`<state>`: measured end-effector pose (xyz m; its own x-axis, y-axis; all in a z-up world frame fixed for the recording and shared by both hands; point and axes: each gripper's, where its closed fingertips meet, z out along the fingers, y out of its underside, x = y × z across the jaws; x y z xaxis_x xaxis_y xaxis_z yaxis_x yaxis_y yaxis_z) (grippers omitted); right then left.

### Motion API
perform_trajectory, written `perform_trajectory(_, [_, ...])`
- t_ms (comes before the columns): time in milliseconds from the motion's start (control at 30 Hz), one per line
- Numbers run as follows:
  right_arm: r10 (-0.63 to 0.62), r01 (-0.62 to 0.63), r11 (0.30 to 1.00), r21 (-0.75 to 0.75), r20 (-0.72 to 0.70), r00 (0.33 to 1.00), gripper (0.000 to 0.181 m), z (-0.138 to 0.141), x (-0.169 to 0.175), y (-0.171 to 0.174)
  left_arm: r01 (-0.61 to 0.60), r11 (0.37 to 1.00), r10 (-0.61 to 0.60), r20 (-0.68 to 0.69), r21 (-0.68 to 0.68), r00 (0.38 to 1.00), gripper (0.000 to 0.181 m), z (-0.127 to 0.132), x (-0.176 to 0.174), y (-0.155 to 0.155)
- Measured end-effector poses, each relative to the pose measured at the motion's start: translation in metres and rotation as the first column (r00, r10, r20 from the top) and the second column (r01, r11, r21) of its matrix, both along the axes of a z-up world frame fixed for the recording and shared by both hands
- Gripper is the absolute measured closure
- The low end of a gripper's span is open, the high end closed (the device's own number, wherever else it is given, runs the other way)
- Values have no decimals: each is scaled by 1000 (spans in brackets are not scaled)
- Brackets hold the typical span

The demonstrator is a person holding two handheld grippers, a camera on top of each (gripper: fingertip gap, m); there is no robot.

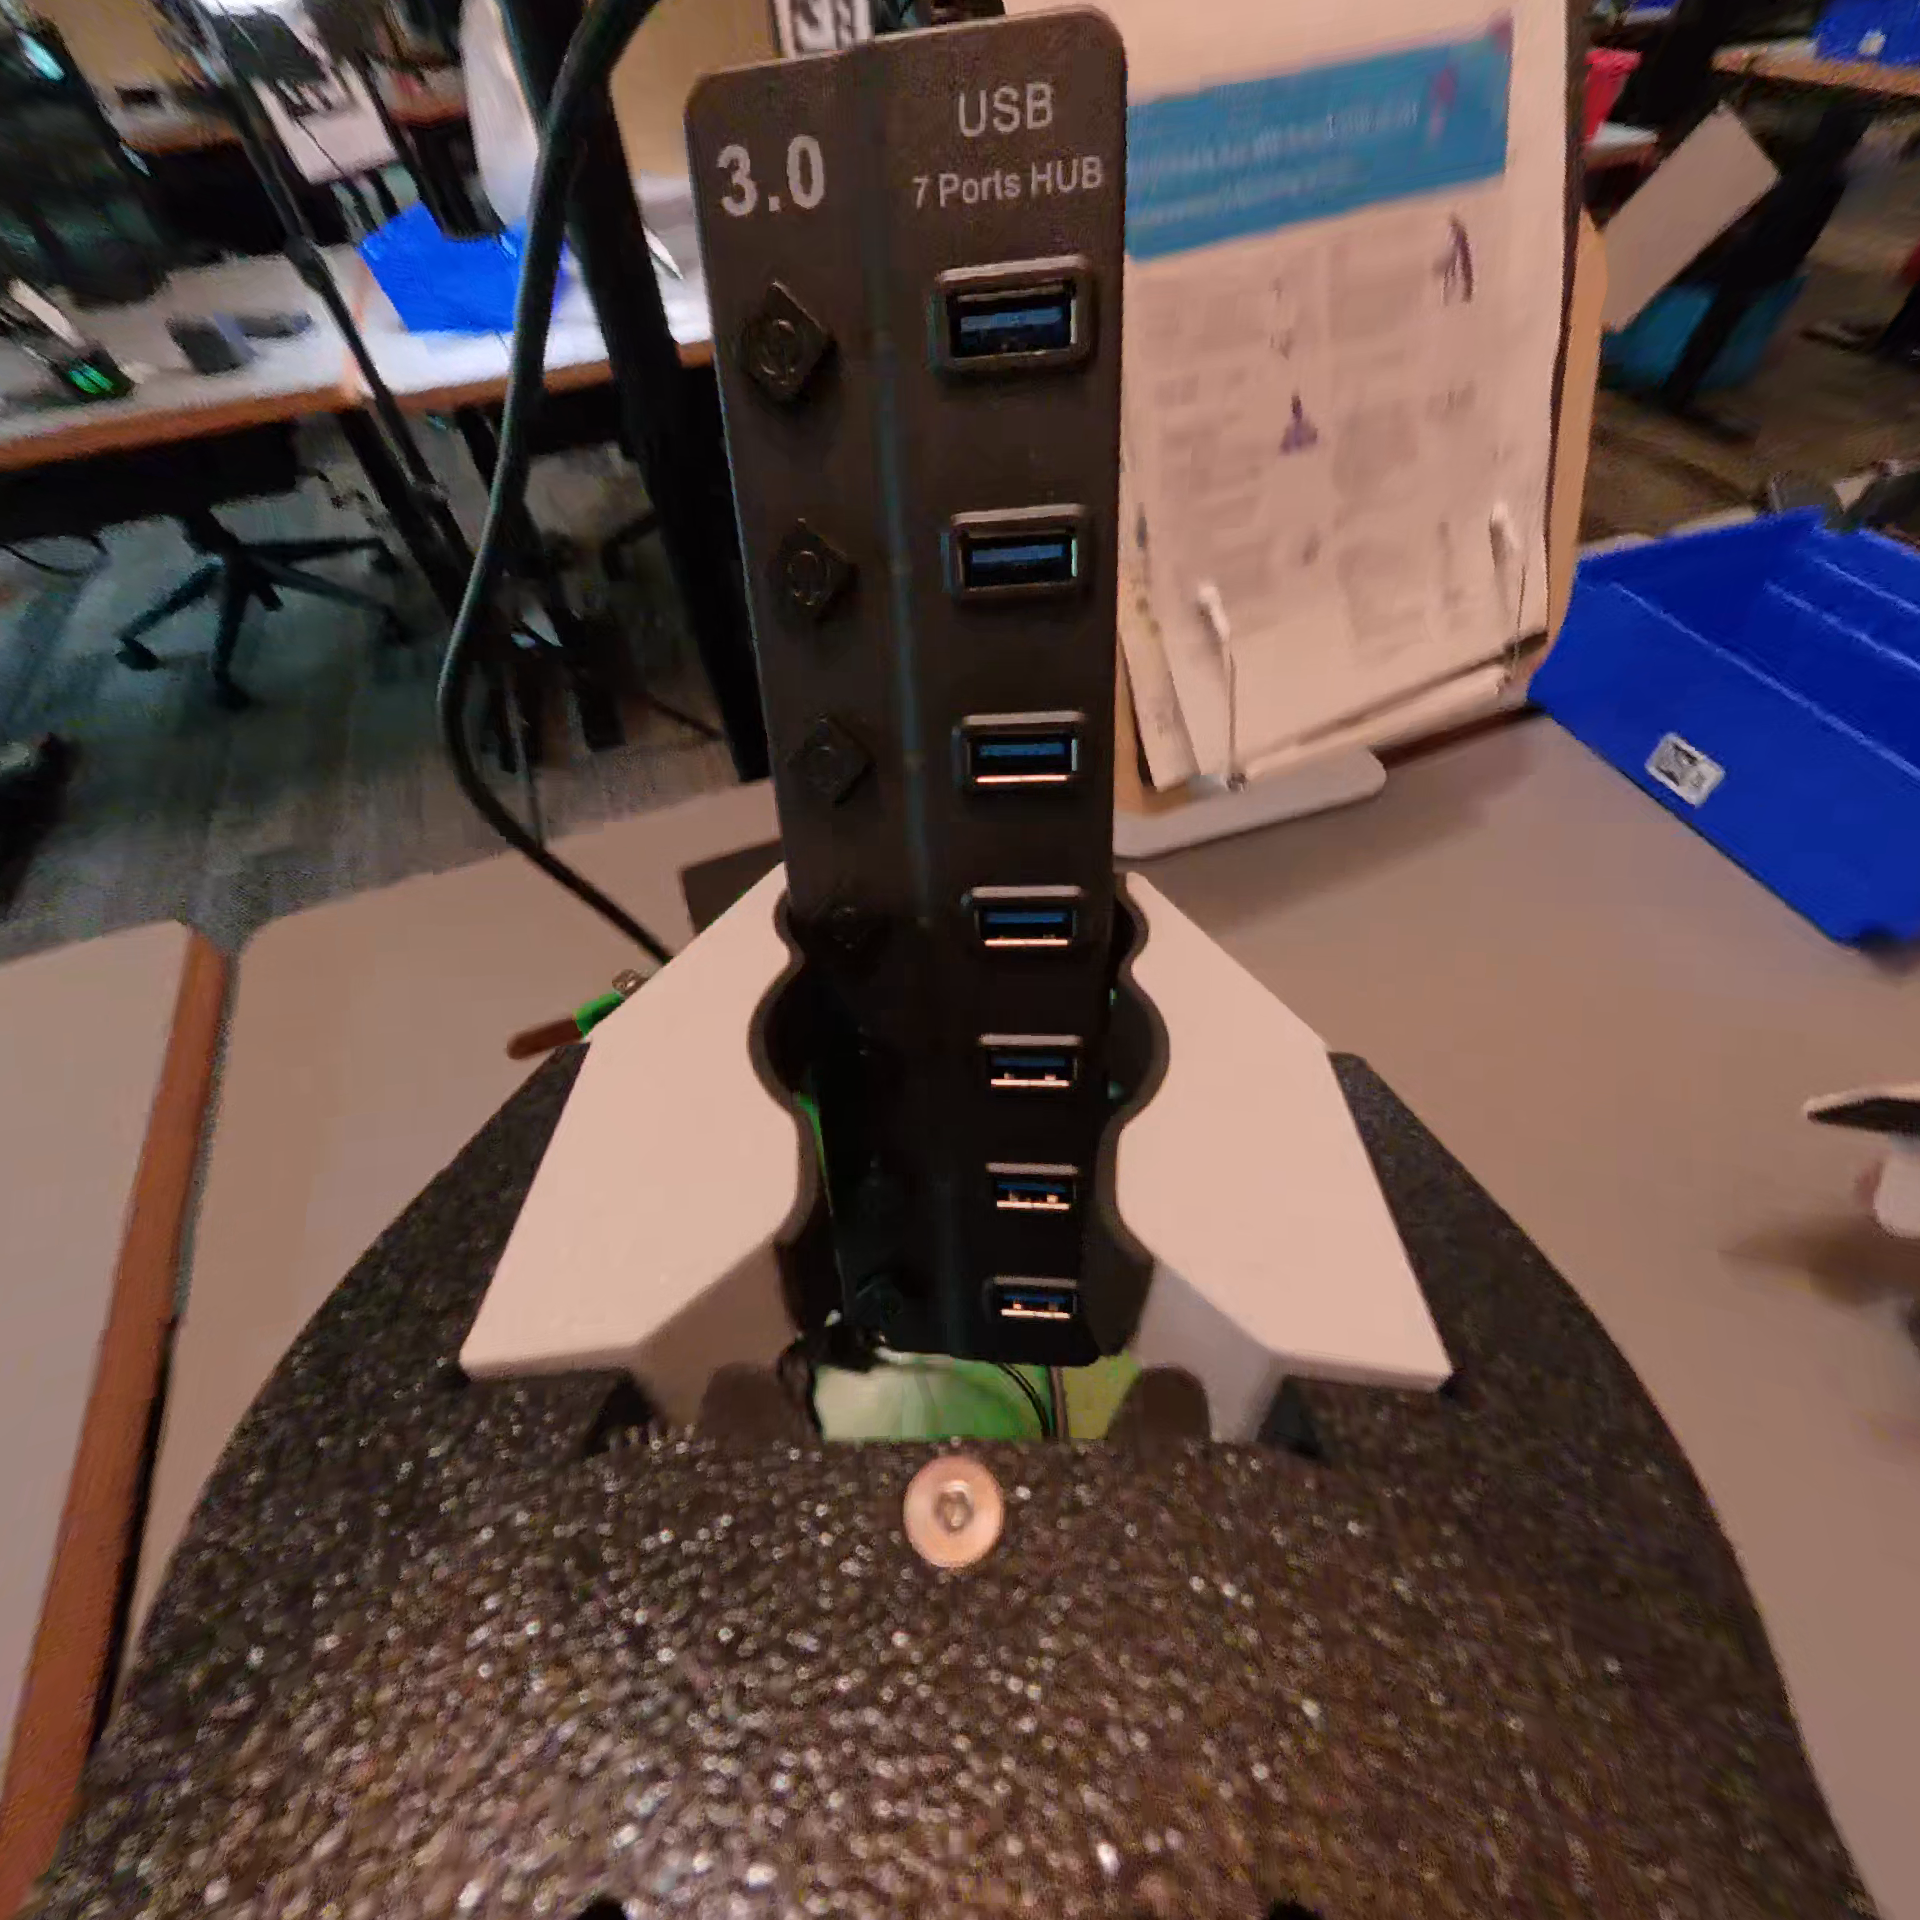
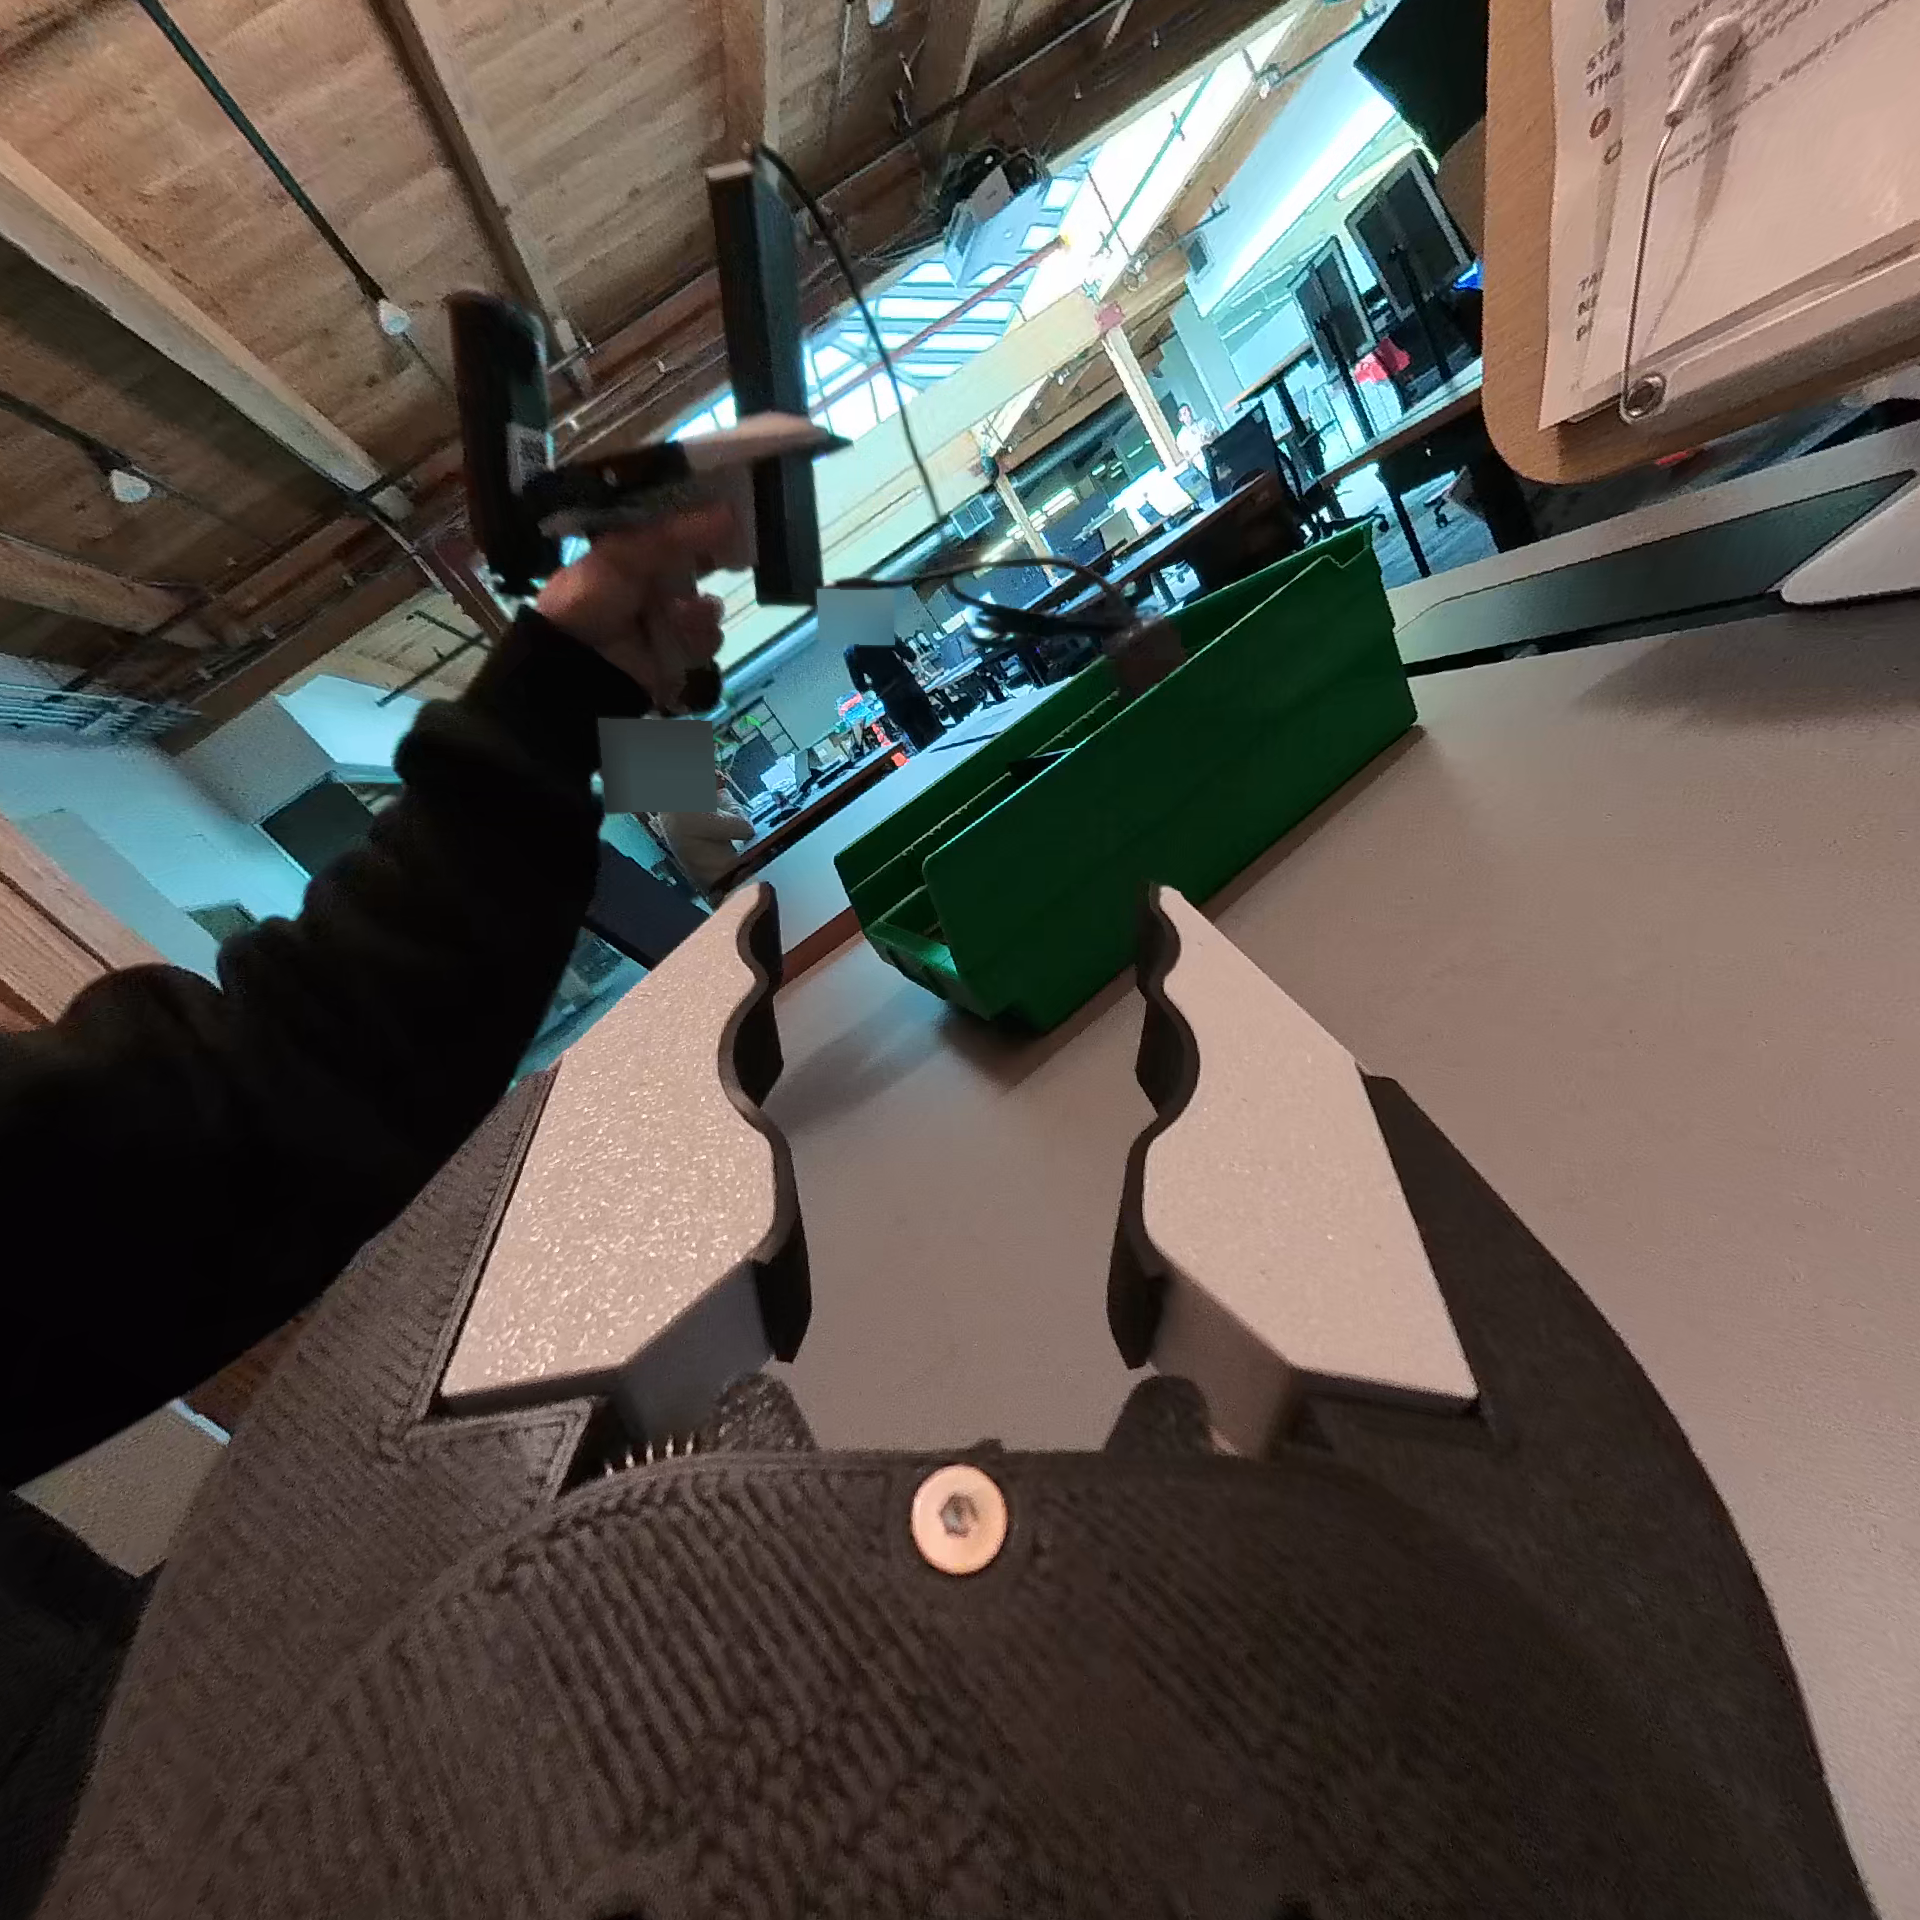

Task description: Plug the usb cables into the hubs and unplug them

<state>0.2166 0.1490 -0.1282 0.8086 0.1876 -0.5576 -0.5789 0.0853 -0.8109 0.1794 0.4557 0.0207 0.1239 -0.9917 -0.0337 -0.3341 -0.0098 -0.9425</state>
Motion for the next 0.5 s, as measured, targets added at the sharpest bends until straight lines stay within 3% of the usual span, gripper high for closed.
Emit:
perform_trajectory(33, [-1,1,1000,-3,5,1000,113,0,0,0,-12,1000,12,19,28,1000,128,10,1,2])
perform_trajectory(167, [-17,17,1000,3,19,1000,112,2,2,-2,17,992,-28,94,123,995,128,44,3,-18])
perform_trajectory(300, [-12,10,999,33,62,998,102,12,-1,-5,210,936,-247,102,283,964,127,62,2,-88])
perform_trajectory(400, [25,-34,998,61,153,988,89,28,-16,-9,439,813,-493,53,383,868,128,57,-5,-166])
perform_trajectory(500, [43,-84,985,150,260,965,87,74,-40,-21,623,663,-666,-53,414,744,128,32,-14,-237])
